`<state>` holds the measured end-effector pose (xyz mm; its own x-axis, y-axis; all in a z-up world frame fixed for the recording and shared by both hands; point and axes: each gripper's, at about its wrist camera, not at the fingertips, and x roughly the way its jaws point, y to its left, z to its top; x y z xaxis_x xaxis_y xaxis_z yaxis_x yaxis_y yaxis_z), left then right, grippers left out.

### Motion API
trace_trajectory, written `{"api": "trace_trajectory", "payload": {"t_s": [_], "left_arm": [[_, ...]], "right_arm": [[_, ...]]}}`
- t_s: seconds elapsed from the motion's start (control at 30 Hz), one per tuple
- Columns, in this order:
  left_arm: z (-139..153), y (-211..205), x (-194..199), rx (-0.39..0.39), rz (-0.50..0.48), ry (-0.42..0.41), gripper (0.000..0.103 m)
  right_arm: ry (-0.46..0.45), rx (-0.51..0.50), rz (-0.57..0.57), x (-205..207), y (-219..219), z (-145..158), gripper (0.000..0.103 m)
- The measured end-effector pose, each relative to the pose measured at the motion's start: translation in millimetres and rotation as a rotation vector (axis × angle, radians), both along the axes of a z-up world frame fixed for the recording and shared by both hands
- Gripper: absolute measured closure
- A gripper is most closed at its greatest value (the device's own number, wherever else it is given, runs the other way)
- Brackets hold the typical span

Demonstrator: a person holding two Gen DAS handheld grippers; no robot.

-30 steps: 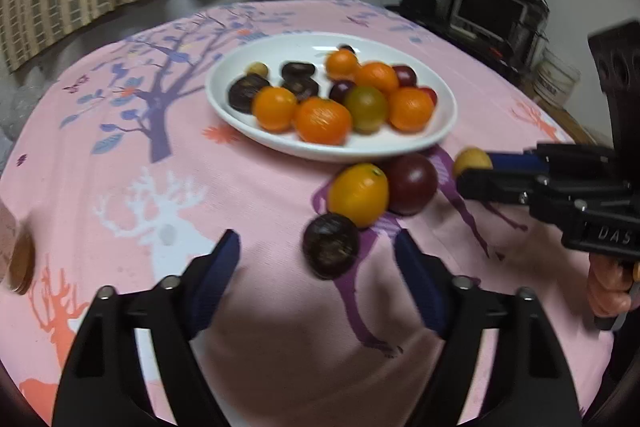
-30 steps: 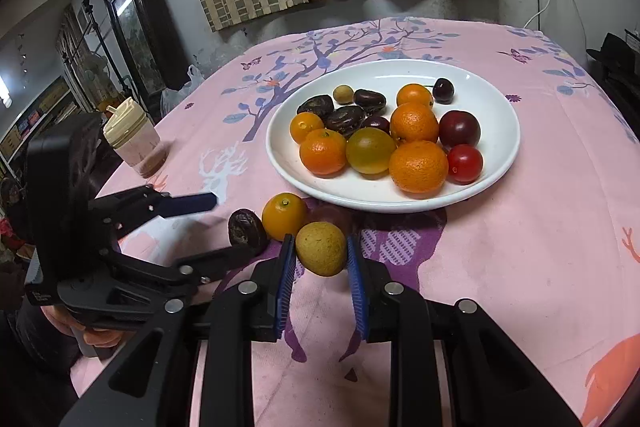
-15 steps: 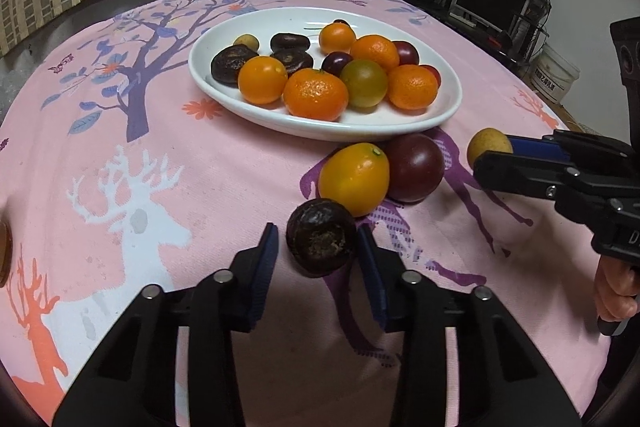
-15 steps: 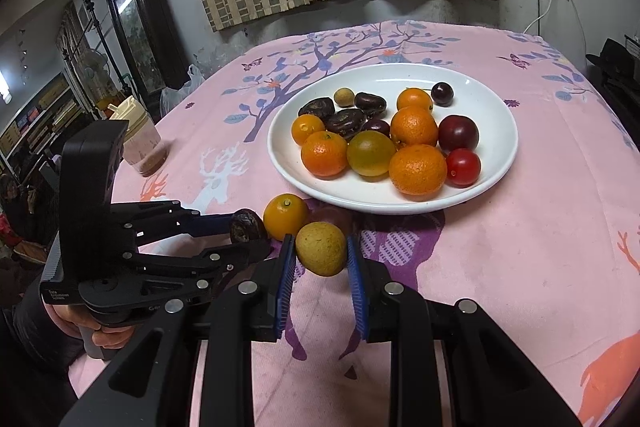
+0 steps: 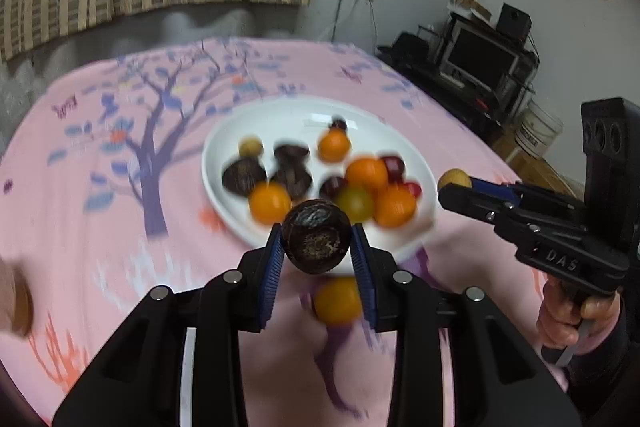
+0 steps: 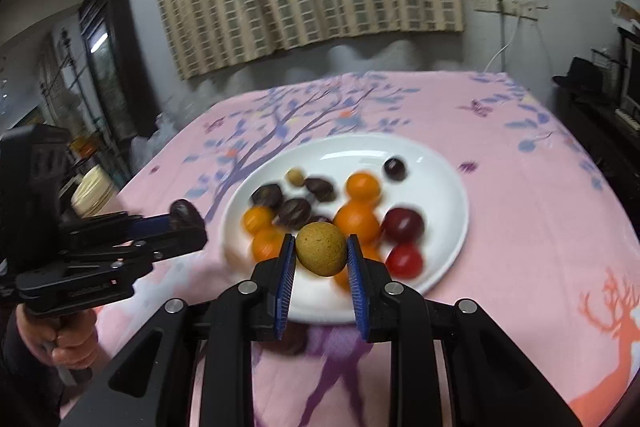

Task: Organize fruits
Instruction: 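Place the yellow fruit and plum on the white plate and open both tools, then grasp a dark red plum with the right tool while the left tool grasps a yellow-orange tomato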

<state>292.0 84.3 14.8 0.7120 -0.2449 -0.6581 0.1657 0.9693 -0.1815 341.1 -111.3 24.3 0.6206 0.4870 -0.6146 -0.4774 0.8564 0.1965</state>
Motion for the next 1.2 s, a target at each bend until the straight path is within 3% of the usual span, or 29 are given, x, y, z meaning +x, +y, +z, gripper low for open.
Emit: {"api": "trace_trajectory", "payload": {"t_s": [0.13, 0.3, 0.33, 0.37, 0.4, 0.43, 0.5, 0.6, 0.83, 1.2], "left_arm": [[-6.0, 2.5, 50.1, 0.003, 0.038, 0.018, 0.070], [-24.3, 2.3, 90.1, 0.040, 0.073, 0.067, 0.070], [-26.2, 2.1, 93.6, 0.048, 0.089, 0.080, 0.062], [-25.1, 2.6, 93.6, 0.050, 0.111, 0.079, 0.052], [-21.8, 2.9, 89.2, 0.054, 0.130, 0.059, 0.028], [-17.5, 3.6, 84.1, 0.063, 0.146, 0.025, 0.015], [-5.8, 2.9, 70.5, 0.104, 0.167, -0.038, 0.012], [10.2, 6.9, 47.0, 0.119, 0.157, -0.062, 0.005], [-10.2, 26.7, -7.4, 0.119, 0.208, -0.014, 0.005], [-37.3, 42.9, -33.8, 0.054, 0.232, 0.057, 0.005]], "right_arm": [[0.046, 0.001, -0.059, 45.3, 2.0, -13.8, 0.077], [0.055, -0.007, -0.084, 72.8, 7.0, -28.7, 0.075], [0.059, 0.001, -0.088, 73.9, 6.9, -28.4, 0.061], [0.060, 0.006, -0.087, 70.3, 6.0, -27.3, 0.053], [0.045, 0.010, -0.087, 66.1, 4.5, -24.1, 0.050], [0.025, 0.000, -0.082, 59.2, 5.4, -19.3, 0.050], [0.006, -0.019, -0.062, 45.5, 6.9, -11.3, 0.048], [0.016, -0.014, 0.002, 16.8, 10.0, -5.1, 0.044], [0.055, -0.090, 0.095, -36.4, 22.3, -26.4, 0.043], [0.178, -0.159, 0.144, -39.5, 35.9, -61.5, 0.053]]}}
